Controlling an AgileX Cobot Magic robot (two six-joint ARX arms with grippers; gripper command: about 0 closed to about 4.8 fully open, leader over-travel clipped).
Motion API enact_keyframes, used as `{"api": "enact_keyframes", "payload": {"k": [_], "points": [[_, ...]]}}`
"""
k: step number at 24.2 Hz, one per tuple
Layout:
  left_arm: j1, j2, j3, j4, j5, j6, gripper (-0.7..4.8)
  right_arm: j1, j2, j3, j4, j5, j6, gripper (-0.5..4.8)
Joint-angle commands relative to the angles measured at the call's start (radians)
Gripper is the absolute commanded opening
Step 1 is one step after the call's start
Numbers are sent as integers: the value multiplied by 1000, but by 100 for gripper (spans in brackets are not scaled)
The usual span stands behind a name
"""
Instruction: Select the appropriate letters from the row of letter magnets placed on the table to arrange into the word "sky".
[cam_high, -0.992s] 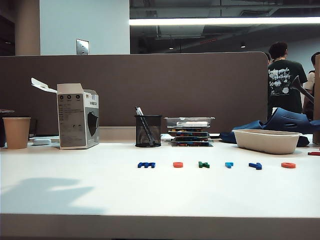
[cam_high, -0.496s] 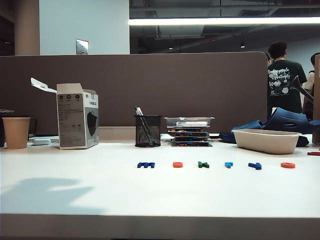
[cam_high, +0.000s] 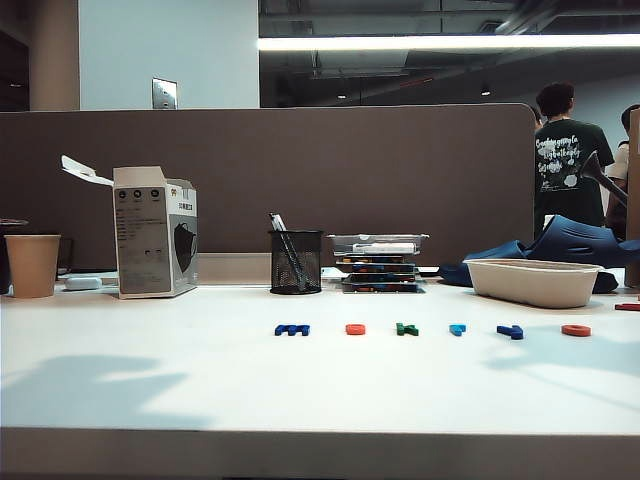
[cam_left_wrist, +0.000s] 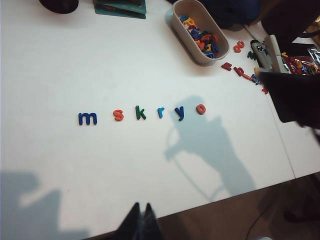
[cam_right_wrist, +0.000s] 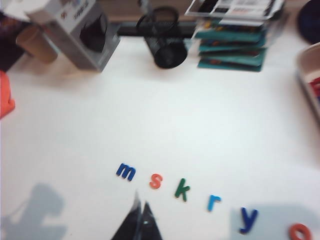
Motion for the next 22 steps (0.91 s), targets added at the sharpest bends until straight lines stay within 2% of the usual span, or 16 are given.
{"api": "enact_keyframes", "payload": {"k": [1, 5, 9, 10, 11, 12, 22], "points": [[0, -2, 3, 5, -3, 5, -5, 69, 114, 55, 16, 60, 28, 48], [1, -2, 3, 5, -3, 4, -5, 150, 289, 140, 18, 121, 76, 120], [0, -2, 3, 5, -3, 4, -5, 211, 451, 232, 14, 211, 84, 138], [0, -2, 3, 5, -3, 4, -5, 221, 477, 245, 12, 232, 89, 165], [0, -2, 3, 5, -4, 4, -5, 240, 529, 272, 0, 258, 105, 223], [0, -2, 3, 5, -4, 4, -5, 246, 557, 285, -6, 266, 108, 235], [0, -2, 3, 5, -3, 5, -5, 271, 723, 303, -18, 287, 179, 235]]}}
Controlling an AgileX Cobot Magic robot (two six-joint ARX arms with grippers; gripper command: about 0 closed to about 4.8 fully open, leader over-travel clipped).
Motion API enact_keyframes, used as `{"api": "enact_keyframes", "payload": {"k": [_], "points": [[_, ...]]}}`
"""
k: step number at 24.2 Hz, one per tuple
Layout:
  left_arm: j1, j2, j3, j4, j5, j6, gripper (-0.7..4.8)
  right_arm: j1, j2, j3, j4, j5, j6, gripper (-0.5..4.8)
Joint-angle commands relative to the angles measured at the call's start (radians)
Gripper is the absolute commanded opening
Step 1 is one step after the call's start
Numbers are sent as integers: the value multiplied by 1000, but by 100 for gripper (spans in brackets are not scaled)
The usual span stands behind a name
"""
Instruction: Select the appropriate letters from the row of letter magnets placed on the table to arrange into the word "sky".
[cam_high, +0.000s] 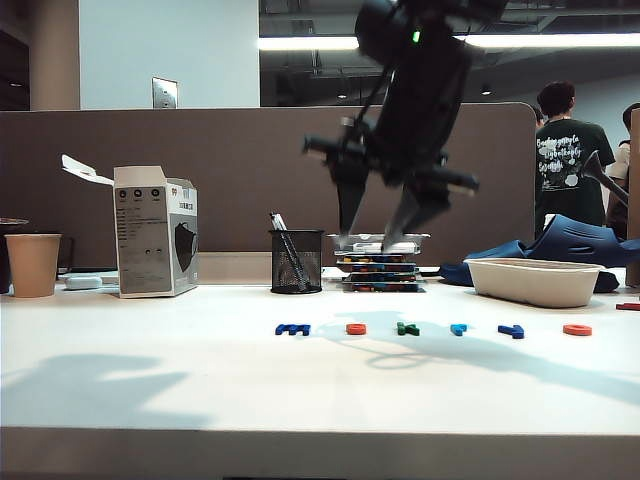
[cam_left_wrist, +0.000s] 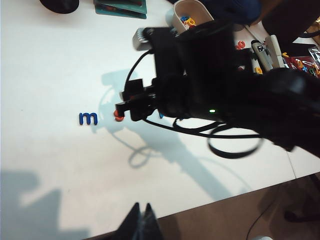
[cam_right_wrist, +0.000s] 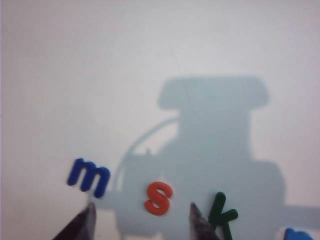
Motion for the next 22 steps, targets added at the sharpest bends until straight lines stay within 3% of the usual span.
{"api": "enact_keyframes", "payload": {"k": [1, 22], "points": [[0, -2, 3, 5, -3, 4, -5, 2, 33, 3, -1, 20, 28, 235], [0, -2, 3, 5, -3, 4, -5, 18, 103, 4, -17, 24, 61, 234]]}}
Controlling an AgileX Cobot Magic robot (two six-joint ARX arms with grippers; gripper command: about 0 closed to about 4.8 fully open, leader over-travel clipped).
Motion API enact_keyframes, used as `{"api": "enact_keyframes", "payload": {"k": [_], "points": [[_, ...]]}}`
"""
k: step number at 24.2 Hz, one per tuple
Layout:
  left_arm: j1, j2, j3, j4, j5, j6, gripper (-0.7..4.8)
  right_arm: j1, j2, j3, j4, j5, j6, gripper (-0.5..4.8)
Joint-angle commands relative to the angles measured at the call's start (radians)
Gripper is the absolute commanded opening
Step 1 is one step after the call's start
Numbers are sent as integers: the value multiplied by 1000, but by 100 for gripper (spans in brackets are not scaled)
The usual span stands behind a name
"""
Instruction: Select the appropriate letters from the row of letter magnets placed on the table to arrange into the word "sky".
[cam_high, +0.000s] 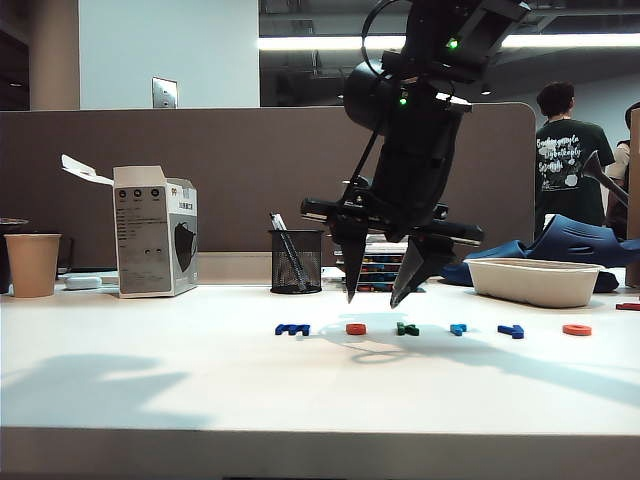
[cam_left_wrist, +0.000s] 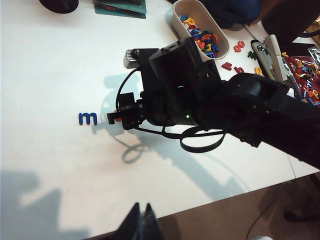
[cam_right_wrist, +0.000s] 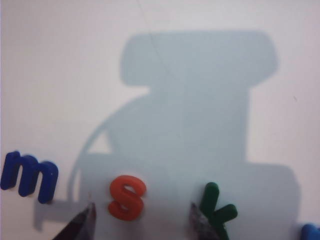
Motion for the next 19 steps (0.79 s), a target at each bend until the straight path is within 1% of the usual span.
{"api": "enact_keyframes", "payload": {"k": [1, 13, 19], "points": [[0, -2, 3, 5, -3, 4, -5, 12, 2, 4, 10, 1, 3, 234], [0, -2, 3, 5, -3, 5, -5, 26, 49, 4, 10, 1, 5, 233], [0, -2, 3, 5, -3, 4, -5, 48, 72, 4, 15, 2, 6, 230]]}}
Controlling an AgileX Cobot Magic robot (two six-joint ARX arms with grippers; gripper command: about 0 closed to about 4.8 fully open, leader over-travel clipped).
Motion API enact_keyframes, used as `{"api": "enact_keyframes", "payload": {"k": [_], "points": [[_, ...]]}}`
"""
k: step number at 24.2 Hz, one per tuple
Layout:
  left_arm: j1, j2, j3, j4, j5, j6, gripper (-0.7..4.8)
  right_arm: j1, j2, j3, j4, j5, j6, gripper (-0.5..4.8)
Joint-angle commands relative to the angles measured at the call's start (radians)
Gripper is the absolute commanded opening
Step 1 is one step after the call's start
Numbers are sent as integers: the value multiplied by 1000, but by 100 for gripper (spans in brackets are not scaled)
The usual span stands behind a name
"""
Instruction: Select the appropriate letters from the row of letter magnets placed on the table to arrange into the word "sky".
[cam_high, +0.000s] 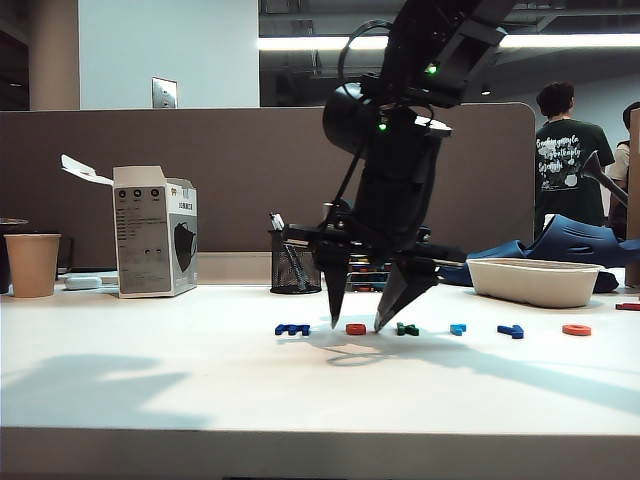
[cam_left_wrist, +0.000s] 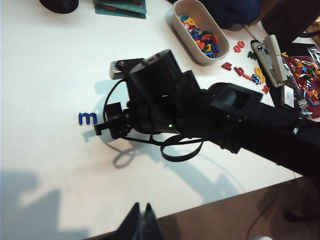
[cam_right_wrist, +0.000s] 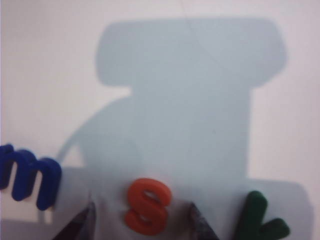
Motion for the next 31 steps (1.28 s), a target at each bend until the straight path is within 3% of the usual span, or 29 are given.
{"api": "enact_keyframes", "payload": {"k": [1, 12, 16, 25, 31], "points": [[0, -2, 3, 5, -3, 4, -5, 16, 19, 0, -11, -5, 5, 230], [0, -2, 3, 5, -3, 4, -5, 27, 25, 0, -48, 48, 5, 229], [0, -2, 3, 5, -3, 4, -5, 31, 32, 0, -49, 50, 5, 176], [1, -2, 3, 5, -3, 4, -5, 31, 56, 0, -68, 50, 5, 175], [0, -2, 3, 5, -3, 4, -5, 34, 61, 0, -71, 50, 5, 143]]}}
